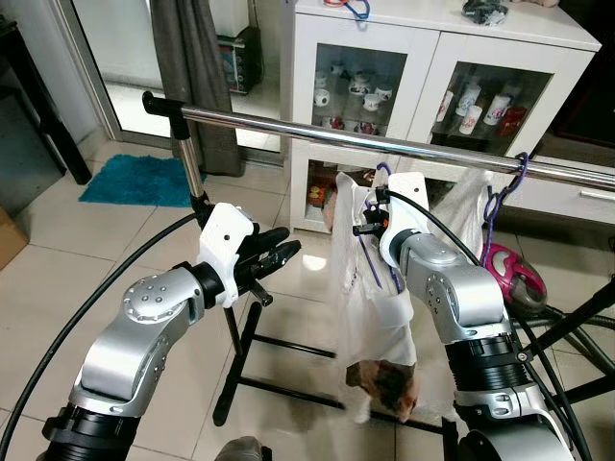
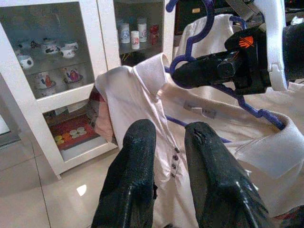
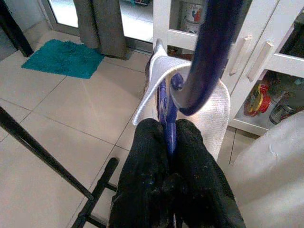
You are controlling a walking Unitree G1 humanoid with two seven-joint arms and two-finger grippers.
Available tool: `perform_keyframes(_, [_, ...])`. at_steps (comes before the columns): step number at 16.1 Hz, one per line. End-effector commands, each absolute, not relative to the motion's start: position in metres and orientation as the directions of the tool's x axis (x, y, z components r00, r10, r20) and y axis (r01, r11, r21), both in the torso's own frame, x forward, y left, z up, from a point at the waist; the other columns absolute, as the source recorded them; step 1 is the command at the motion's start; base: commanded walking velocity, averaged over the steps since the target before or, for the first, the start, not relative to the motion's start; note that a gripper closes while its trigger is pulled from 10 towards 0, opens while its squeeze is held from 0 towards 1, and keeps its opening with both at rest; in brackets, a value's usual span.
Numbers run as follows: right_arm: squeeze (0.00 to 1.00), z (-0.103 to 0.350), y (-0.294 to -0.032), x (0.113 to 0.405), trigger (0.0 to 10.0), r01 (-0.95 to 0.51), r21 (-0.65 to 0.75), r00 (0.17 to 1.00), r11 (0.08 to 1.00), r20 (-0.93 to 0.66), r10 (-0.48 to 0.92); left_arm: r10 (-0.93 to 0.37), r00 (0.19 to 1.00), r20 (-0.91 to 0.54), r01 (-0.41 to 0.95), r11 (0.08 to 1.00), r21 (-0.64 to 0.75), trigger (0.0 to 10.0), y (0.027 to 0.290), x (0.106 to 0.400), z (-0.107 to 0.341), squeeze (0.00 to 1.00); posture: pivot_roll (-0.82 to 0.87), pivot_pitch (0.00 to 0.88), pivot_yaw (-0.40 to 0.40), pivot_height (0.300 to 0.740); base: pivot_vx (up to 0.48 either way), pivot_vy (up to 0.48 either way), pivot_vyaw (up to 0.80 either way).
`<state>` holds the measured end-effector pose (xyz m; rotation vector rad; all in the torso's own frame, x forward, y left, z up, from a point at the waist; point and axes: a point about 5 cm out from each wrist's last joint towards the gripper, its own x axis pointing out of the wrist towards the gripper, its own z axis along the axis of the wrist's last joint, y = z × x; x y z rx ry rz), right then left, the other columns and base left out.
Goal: Hang hanger
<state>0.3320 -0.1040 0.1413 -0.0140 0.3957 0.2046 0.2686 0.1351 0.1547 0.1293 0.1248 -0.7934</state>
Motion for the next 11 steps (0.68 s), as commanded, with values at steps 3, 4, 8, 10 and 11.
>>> perform_keyframes(3, [0.0,0.1507,-0.1045,0.3349,10.0,-0.199,0.031,0.912,0.979,-0.359,0.197,-0.714,0.681,-0.162,0.73,0.68,0.071,10.0,0.133,0.2657,0.156,0.0,0.16,0.0,-0.027,0.74,0.0,0.0,0.0])
perform_keyframes(4, [0.0,0.1507,-0.1045,0.3349,10.0,-0.199,0.031,0.912,0.979,-0.359,0.197,-0.714,0.681,-0.162,0.73,0.68,0.071,10.0,0.133,0.2657,0.156,0.0,0.16,0.0,-0.027,0.74,0.0,0.0,0.0])
perform_keyframes(8, [0.0,0.1507,-0.1045,0.3349,10.0,-0.199,0.031,0.912,0.979,-0.359,0.197,-0.714,0.681,-0.162,0.73,0.68,0.071,10.0,0.133,0.2657,0.156,0.0,0.16,0.0,-0.027,0.74,0.0,0.0,0.0])
perform_keyframes(10, [0.0,0.1507,-0.1045,0.3349,10.0,-0.199,0.031,0.912,0.979,-0.359,0.197,-0.714,0.681,-0.162,0.73,0.68,0.071,10.0,0.133,0.2657,0.156,0.0,0.16,0.0,-0.027,0.74,0.0,0.0,0.0])
perform_keyframes(11, [0.0,0.1507,-0.1045,0.3349,10.0,-0.199,0.031,0.912,0.979,-0.359,0.197,-0.714,0.681,-0.162,0.73,0.68,0.071,10.0,0.133,0.2657,0.156,0.0,0.16,0.0,-0.027,0.74,0.0,0.0,0.0])
